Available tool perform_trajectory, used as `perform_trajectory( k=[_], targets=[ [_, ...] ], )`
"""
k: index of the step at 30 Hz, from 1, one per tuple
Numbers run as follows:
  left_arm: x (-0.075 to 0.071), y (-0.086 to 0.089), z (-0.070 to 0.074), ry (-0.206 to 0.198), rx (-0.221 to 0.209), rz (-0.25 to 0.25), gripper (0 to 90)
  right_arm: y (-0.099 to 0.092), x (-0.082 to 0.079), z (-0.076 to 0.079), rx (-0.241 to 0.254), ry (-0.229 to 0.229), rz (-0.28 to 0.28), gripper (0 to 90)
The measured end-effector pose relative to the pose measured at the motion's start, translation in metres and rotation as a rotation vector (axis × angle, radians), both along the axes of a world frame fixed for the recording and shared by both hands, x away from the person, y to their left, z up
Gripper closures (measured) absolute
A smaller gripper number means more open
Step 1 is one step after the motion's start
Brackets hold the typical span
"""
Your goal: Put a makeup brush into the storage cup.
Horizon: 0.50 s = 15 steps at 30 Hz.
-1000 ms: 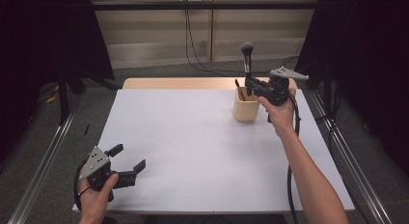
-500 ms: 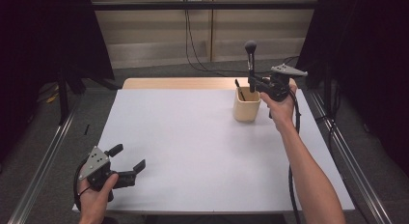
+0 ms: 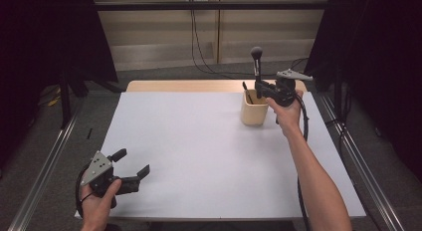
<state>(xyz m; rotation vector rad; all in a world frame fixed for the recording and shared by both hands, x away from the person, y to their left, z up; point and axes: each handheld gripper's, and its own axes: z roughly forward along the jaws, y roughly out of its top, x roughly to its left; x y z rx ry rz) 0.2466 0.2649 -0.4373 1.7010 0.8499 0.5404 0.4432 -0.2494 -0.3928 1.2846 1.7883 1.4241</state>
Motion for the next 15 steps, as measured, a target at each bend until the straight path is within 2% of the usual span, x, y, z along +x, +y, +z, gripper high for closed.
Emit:
perform_trajectory(
  k=[15],
  targets=[
    [0.000, 0.000, 0.000, 0.001, 0.001, -0.002, 2.5, -0.001, 0.000, -0.018, -0.001, 0.033, -0.009, 74.8]
  ],
)
